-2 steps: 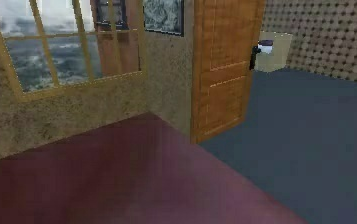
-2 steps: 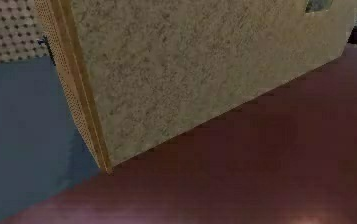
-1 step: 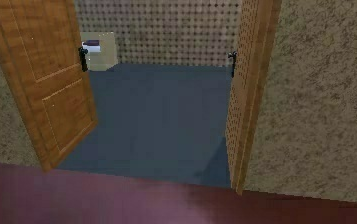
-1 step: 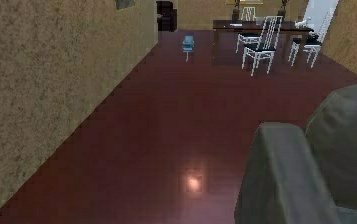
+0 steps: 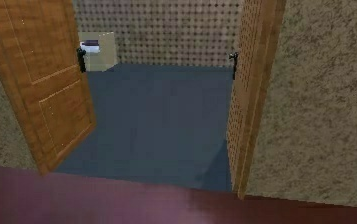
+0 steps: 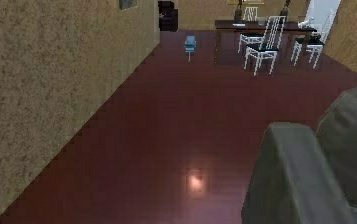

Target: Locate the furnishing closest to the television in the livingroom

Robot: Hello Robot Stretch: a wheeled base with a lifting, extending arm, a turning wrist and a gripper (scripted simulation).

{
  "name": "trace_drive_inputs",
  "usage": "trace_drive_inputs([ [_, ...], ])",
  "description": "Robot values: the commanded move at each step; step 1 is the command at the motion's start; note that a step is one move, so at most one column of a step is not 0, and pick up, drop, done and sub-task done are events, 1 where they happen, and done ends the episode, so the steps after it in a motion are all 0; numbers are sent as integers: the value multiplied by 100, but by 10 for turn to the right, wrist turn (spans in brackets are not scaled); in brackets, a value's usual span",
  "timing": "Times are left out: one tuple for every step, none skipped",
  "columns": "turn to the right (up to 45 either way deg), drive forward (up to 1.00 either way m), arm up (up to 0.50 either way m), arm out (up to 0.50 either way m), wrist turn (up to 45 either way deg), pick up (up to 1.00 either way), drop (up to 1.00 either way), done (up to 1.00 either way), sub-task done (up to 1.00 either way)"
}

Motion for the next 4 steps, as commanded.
trace_drive_inputs([
  [-450, 0, 0, 0, 0, 0, 0, 0, 0],
  [-390, 0, 0, 0, 0, 0, 0, 0, 0],
  [0, 30, 0, 0, 0, 0, 0, 0, 0],
  [-90, 0, 0, 0, 0, 0, 0, 0, 0],
])
